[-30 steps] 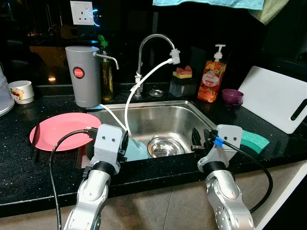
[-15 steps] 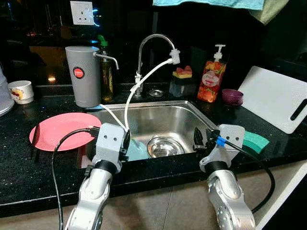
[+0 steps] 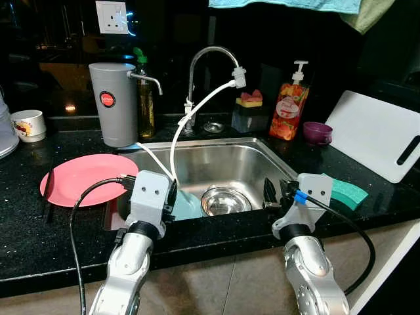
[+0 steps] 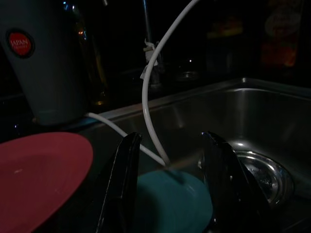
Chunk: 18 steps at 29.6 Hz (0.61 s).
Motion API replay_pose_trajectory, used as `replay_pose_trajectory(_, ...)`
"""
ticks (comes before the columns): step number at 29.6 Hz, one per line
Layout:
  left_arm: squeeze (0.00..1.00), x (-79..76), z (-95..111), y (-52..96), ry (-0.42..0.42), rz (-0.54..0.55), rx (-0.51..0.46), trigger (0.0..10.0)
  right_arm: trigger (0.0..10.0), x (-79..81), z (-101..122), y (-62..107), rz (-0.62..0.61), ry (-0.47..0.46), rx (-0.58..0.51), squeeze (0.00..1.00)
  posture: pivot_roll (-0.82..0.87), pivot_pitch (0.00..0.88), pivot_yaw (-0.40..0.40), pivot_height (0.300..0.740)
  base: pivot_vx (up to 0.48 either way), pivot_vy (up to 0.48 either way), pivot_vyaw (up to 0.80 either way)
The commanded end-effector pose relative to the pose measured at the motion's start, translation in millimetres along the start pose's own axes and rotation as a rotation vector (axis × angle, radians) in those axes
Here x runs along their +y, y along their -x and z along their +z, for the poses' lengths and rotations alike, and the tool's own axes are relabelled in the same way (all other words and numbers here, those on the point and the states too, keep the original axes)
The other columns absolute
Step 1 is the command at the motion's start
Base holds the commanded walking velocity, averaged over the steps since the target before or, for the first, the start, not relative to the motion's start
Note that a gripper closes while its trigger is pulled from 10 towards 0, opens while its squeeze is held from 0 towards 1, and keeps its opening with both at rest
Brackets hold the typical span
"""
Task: Kitchen organization
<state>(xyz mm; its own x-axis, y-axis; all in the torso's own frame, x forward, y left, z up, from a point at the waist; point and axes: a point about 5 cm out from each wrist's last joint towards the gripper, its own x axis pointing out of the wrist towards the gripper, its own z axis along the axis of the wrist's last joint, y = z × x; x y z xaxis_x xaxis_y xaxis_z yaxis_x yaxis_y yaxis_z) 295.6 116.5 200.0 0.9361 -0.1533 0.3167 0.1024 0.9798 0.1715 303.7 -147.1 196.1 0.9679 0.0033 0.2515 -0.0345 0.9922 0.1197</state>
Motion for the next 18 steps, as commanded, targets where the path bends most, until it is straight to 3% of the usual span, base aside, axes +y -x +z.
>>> replay_pose_trajectory(1, 0.00, 1.0, -1.1, 2.7, -0.017, 0.000, 0.005, 10.0, 10.0, -1.7, -0.5, -0.9, -0.009, 0.002, 0.001, 0.00, 0.11, 0.013, -0.086, 0.740, 0.000, 0.000, 0.00)
replay_pose_trajectory(7, 0.00, 4.7, 0.7, 1.6, -0.017, 0.024, 0.004, 10.0, 10.0, 4.4, -1.9, 1.3, 0.025, 0.006, 0.017, 0.00, 0.11, 0.026, -0.096, 0.740, 0.000, 0.000, 0.00)
replay_pose_trajectory(13, 0.00, -3.8, -0.5, 2.7, -0.009, -0.010, 0.006, 10.0, 10.0, -5.4, -0.3, 0.1, -0.021, 0.010, 0.005, 0.00, 0.10, 0.017, -0.081, 0.740, 0.000, 0.000, 0.00)
replay_pose_trajectory(18, 0.00, 0.7, 0.7, -2.1, -0.009, -0.003, 0.000, 10.0, 10.0, 2.7, 1.2, 2.1, 0.008, 0.008, 0.001, 0.00, 0.09, 0.014, -0.073, 0.740, 0.000, 0.000, 0.00)
